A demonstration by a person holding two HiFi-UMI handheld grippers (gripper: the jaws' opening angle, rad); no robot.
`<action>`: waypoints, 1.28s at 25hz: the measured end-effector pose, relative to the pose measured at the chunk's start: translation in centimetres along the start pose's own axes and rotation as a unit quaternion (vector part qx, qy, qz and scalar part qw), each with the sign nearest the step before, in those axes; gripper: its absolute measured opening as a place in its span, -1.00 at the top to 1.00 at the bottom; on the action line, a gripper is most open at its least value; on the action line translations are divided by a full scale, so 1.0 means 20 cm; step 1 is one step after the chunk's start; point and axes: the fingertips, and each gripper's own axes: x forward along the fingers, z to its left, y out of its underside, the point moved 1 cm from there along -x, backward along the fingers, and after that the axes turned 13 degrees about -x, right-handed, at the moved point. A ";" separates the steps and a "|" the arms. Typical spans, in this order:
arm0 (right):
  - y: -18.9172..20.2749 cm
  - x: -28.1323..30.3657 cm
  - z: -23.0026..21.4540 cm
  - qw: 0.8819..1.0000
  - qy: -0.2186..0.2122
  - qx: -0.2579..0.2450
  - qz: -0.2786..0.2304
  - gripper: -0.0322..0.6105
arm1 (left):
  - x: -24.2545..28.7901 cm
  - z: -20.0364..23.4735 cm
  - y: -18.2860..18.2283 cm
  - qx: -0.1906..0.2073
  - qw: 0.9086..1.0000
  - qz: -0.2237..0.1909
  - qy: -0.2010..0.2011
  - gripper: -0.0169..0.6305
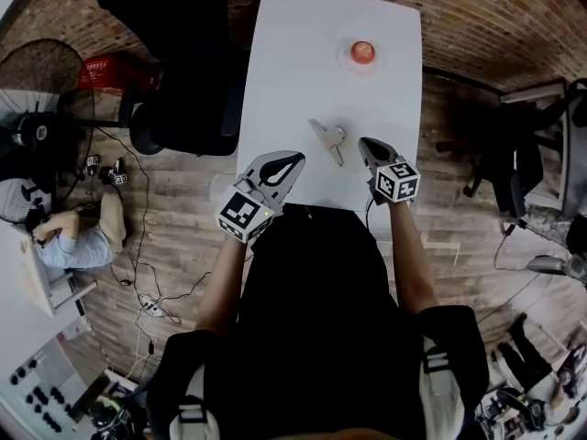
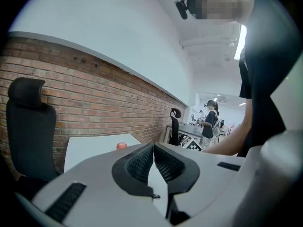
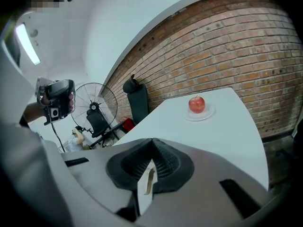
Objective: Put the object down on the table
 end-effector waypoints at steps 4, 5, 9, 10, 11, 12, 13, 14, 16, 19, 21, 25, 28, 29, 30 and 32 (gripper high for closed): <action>-0.06 -0.03 0.03 1.000 0.008 -0.009 -0.008 0.91 | -0.01 0.02 -0.01 0.000 1.000 0.002 0.011 0.88; -0.08 -0.04 0.04 1.000 0.010 -0.012 -0.009 0.91 | -0.01 0.02 -0.01 0.000 1.000 0.002 0.013 0.88; -0.12 -0.08 0.07 0.999 0.017 -0.026 -0.013 0.91 | -0.01 0.02 -0.01 0.002 1.000 0.005 0.029 0.88; -0.13 -0.09 0.09 0.999 0.018 -0.030 -0.014 0.91 | -0.01 0.02 -0.01 0.001 0.999 0.005 0.032 0.88; -0.14 -0.10 0.10 0.999 0.019 -0.034 -0.015 0.91 | -0.02 0.02 -0.01 0.000 0.999 0.006 0.034 0.88; -0.15 -0.11 0.12 0.999 0.020 -0.038 -0.016 0.91 | -0.02 0.02 -0.02 0.000 0.999 0.006 0.037 0.88; -0.17 -0.12 0.14 0.999 0.022 -0.042 -0.017 0.91 | -0.02 0.02 -0.02 0.001 0.999 0.006 0.041 0.88; -0.18 -0.13 0.16 0.999 0.023 -0.046 -0.018 0.91 | -0.02 0.02 -0.02 0.003 0.999 0.006 0.045 0.88; -0.19 -0.16 0.19 0.998 0.026 -0.053 -0.021 0.91 | -0.02 0.02 -0.03 0.008 0.999 0.005 0.052 0.88; -0.22 -0.18 0.23 0.997 0.030 -0.063 -0.026 0.91 | -0.01 0.02 -0.03 0.010 0.998 0.008 0.062 0.88; -0.24 -0.20 0.26 0.997 0.035 -0.066 -0.030 0.91 | 0.00 0.01 -0.03 0.010 0.997 0.011 0.069 0.88; -0.26 -0.23 0.30 0.996 0.048 -0.072 -0.036 0.91 | 0.00 0.01 -0.03 0.015 0.996 0.015 0.084 0.88; -0.28 -0.24 0.31 0.995 0.057 -0.073 -0.037 0.91 | 0.00 0.01 -0.04 0.020 0.995 0.018 0.094 0.88; -0.28 -0.25 0.32 0.995 0.061 -0.073 -0.039 0.91 | 0.00 0.01 -0.04 0.020 0.995 0.019 0.097 0.88; -0.28 -0.25 0.32 0.994 0.065 -0.073 -0.042 0.91 | 0.00 0.01 -0.03 0.021 0.995 0.019 0.100 0.88; -0.29 -0.27 0.33 0.994 0.073 -0.072 -0.046 0.91 | 0.00 0.00 -0.03 0.022 0.994 0.018 0.105 0.88</action>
